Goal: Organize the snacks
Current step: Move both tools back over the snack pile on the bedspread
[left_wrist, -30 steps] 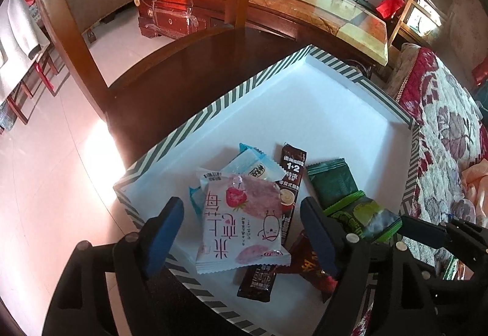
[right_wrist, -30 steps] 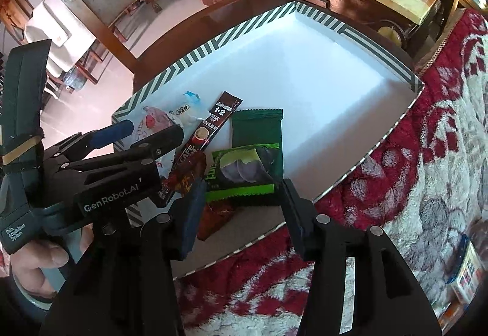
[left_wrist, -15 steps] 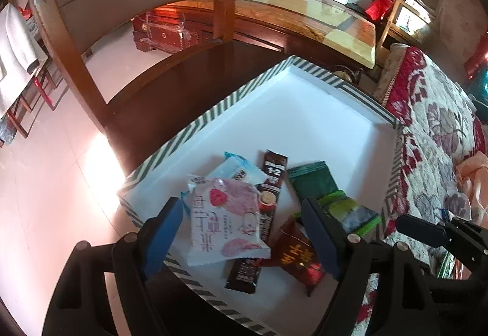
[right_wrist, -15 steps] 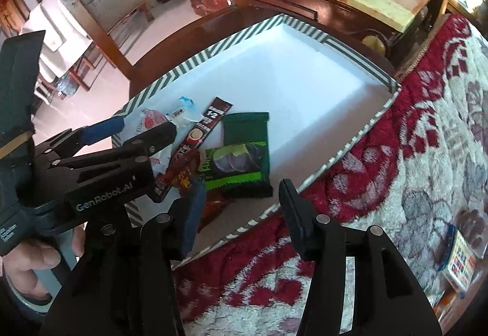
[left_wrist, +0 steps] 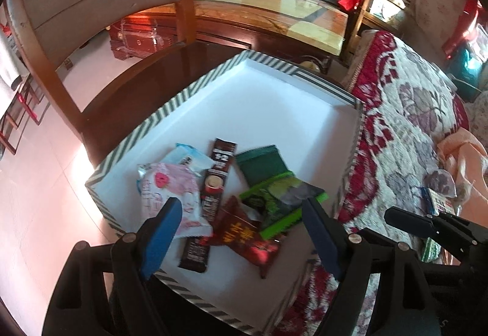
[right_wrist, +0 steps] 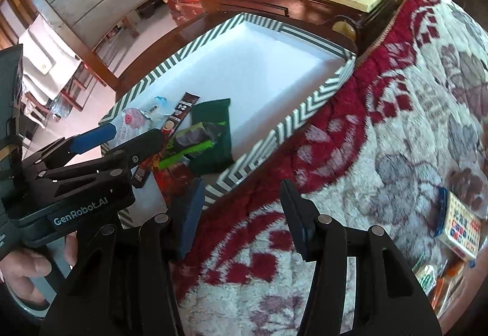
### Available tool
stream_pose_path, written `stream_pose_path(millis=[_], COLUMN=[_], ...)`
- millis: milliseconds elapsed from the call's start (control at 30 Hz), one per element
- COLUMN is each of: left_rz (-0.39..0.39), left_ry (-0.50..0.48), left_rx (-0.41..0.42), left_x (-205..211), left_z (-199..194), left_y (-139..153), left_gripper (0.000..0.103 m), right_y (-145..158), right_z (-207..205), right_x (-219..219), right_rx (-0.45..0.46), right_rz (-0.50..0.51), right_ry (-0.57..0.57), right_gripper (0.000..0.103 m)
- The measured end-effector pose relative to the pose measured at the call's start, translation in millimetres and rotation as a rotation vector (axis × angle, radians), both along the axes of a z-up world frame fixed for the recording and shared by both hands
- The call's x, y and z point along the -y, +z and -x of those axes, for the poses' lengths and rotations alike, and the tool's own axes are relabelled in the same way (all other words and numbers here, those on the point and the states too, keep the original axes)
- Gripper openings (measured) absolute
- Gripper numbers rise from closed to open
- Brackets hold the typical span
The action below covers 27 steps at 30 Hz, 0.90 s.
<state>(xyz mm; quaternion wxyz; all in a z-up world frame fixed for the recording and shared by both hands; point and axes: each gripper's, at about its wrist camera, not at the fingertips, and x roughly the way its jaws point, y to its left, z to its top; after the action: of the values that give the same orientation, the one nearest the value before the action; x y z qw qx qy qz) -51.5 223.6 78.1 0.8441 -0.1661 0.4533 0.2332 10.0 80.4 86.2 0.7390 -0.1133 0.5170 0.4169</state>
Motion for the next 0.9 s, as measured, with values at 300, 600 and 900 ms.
stream_pose_path(millis=[300,600,900], left_rz=[0.0,-0.003,-0.011], left_ry=[-0.077,-0.175,-0.295], left_rx=[0.003,0.026,0.119], left_x=[38,87,139], left_z=[-8,-17,-26], left_y=[1,6,11], left_gripper=[0.083,0.083,0.083], right_y=[3,3,9], right_z=[1,4,13], right_x=[39,96,166], right_rx=[0.031,0.057,0.085], right_rz=[0.006,0.021,0.018], right_ry=[-0.066,-0.158,-0.256], right_gripper=[0.051,0.051,0.051])
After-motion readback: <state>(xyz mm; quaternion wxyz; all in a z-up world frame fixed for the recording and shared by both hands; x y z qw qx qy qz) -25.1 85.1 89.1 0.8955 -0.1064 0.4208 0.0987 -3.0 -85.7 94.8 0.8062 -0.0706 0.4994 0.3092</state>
